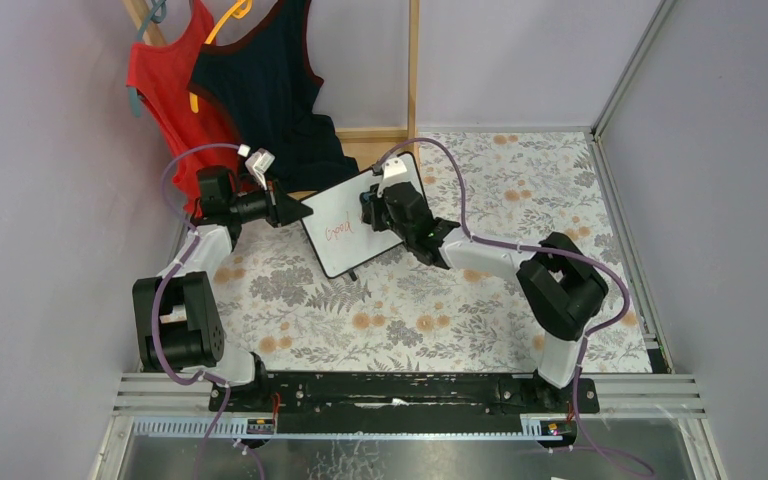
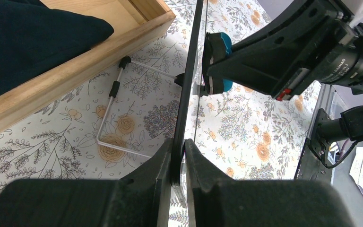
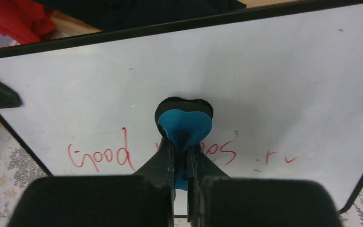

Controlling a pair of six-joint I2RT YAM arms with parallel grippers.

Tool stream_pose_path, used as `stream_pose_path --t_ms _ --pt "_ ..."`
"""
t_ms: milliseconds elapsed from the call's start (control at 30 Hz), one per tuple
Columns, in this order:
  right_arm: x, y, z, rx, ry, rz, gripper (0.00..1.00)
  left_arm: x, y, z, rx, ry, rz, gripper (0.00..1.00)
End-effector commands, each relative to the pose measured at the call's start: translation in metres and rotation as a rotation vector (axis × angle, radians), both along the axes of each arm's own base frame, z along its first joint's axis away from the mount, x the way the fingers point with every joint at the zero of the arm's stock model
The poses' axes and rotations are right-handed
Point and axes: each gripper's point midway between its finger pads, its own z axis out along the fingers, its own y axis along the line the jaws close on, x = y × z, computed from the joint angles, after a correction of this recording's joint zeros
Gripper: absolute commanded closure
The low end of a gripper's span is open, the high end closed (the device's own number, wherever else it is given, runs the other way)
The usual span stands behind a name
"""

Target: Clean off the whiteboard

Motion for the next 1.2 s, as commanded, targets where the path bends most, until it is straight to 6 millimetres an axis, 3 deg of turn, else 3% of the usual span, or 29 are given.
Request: stream_pose_path --t_ms 0,367,800,967,1167 --pt "0.005 0.016 0.031 0.064 -0.061 0.001 1.00 0.003 0.002 0.008 0.024 -0.045 0.010 0.88" --pt "0.024 -0.024 0.007 -0.126 -0.110 -0.135 1.00 0.003 0.001 0.008 0.023 -0.044 0.011 0.88" --pt "0.056 -0.105 -0.007 -0.179 -0.080 -0.296 1.00 0.001 0.001 0.008 0.028 -0.043 0.005 0.89" --pt "0.059 -0.115 -0.010 -0.190 -0.077 -0.310 1.00 0.001 0.001 0.008 0.027 -0.044 0.004 0.89" --pt "0.054 -0.102 -0.011 -0.137 -0.061 -0.257 1.00 0.001 0.001 0.008 0.026 -0.042 0.003 0.89"
